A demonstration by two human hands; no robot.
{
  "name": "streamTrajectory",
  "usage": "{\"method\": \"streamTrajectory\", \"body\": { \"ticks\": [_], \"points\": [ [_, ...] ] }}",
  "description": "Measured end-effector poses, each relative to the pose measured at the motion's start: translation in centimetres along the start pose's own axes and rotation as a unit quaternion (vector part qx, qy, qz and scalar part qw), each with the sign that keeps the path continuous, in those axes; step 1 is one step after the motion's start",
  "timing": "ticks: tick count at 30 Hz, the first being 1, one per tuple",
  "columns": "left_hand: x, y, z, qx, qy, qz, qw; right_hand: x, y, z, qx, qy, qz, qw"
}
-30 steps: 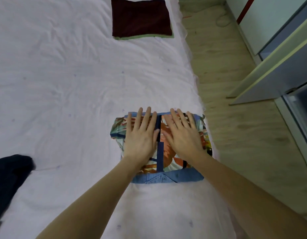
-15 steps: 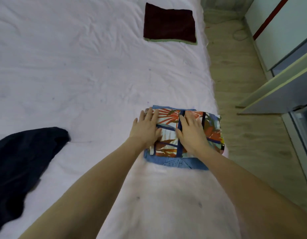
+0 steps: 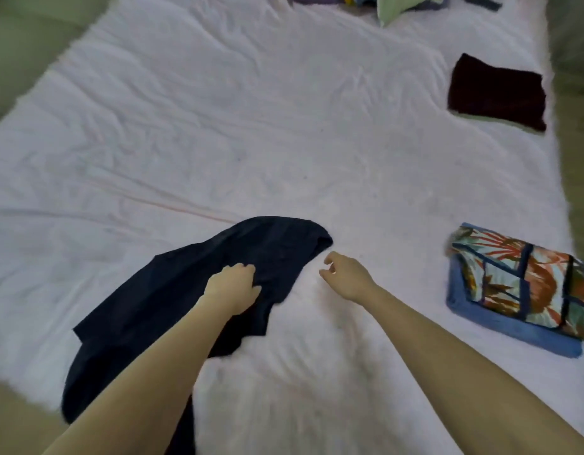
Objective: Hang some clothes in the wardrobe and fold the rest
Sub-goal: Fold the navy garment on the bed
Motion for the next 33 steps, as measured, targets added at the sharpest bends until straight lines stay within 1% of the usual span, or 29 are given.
{"method": "streamTrajectory", "body": {
  "ticks": [2, 4, 6, 8, 11, 13, 14, 16, 17, 18, 19, 20, 21, 23, 25, 26, 28, 29, 30, 31, 33],
  "points": [
    [1.4, -0.4, -4.6, 0.011, 0.016, -0.027, 0.999, 3.5, 1.6, -3.4, 0.043, 0.128, 0.014, 0.991],
    [2.6, -0.3, -5.4, 0.065, 0.042, -0.011, 0.997, 6.2, 2.6, -4.4, 0.086, 0.242, 0.028, 0.966],
    [4.2, 0.2, -6.0, 0.126, 0.062, 0.013, 0.99, 9.7, 4.0, -5.5, 0.119, 0.347, 0.023, 0.93],
    [6.7, 0.7, -5.9, 0.156, 0.089, 0.019, 0.984, 12.6, 4.7, -5.9, 0.127, 0.436, 0.029, 0.89],
    [11.0, 1.8, -5.3, 0.164, 0.151, 0.012, 0.975, 14.7, 4.8, -5.5, 0.125, 0.496, 0.05, 0.858],
    [12.8, 2.8, -5.1, 0.156, 0.163, 0.015, 0.974, 14.8, 3.9, -5.4, 0.115, 0.513, 0.047, 0.849],
    [12.7, 3.2, -5.2, 0.148, 0.165, 0.021, 0.975, 14.6, 3.5, -5.2, 0.111, 0.509, 0.046, 0.852],
    [12.0, 3.9, -5.5, 0.159, 0.144, 0.036, 0.976, 13.9, 2.3, -4.9, 0.112, 0.471, 0.067, 0.872],
    [11.2, 3.4, -5.3, 0.176, 0.103, 0.021, 0.979, 13.4, 0.7, -4.5, 0.116, 0.451, 0.08, 0.881],
    [10.2, 3.8, -5.9, 0.183, 0.029, -0.006, 0.983, 13.2, 0.7, -4.4, 0.117, 0.429, 0.08, 0.892],
    [9.1, 3.5, -6.1, 0.196, -0.069, -0.037, 0.978, 13.0, -0.2, -4.1, 0.12, 0.4, 0.08, 0.905],
    [8.0, 2.9, -6.2, 0.204, -0.17, -0.058, 0.962, 12.9, -1.1, -4.0, 0.117, 0.37, 0.077, 0.918],
    [6.0, 1.2, -5.9, 0.215, -0.253, -0.063, 0.941, 12.1, -2.8, -4.2, 0.102, 0.344, 0.082, 0.93],
    [3.2, -1.5, -5.5, 0.241, -0.367, -0.085, 0.894, 11.1, -5.0, -5.1, 0.056, 0.317, 0.086, 0.943],
    [0.3, -6.1, -4.3, 0.268, -0.405, -0.114, 0.867, 10.1, -9.1, -6.5, -0.013, 0.313, 0.077, 0.947],
    [-0.7, -8.6, -3.6, 0.287, -0.408, -0.127, 0.857, 9.7, -11.6, -7.1, -0.048, 0.318, 0.067, 0.945],
    [-1.8, -12.7, -2.5, 0.32, -0.401, -0.165, 0.842, 9.4, -15.5, -7.6, -0.087, 0.329, 0.051, 0.939],
    [-1.6, -15.0, -1.9, 0.332, -0.392, -0.182, 0.838, 9.3, -17.7, -7.4, -0.098, 0.326, 0.049, 0.939],
    [-1.2, -18.2, -0.9, 0.34, -0.373, -0.19, 0.842, 9.4, -21.1, -7.5, -0.109, 0.319, 0.051, 0.94],
    [-0.9, -19.8, -0.2, 0.34, -0.367, -0.201, 0.842, 9.4, -22.3, -7.4, -0.112, 0.31, 0.046, 0.943],
    [0.3, -24.5, 1.7, 0.327, -0.364, -0.189, 0.851, 10.6, -27.0, -7.3, -0.123, 0.299, 0.032, 0.946]
  ]
}}
Point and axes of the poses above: each hand's wrist, its own y-axis towards the middle knuckle, its own x-axis out of the palm, z = x × y, the point moved 4 cm from there along y, towards the middle knuckle, and after that the axes turned 12 degrees about -z, right-handed, at the moved point
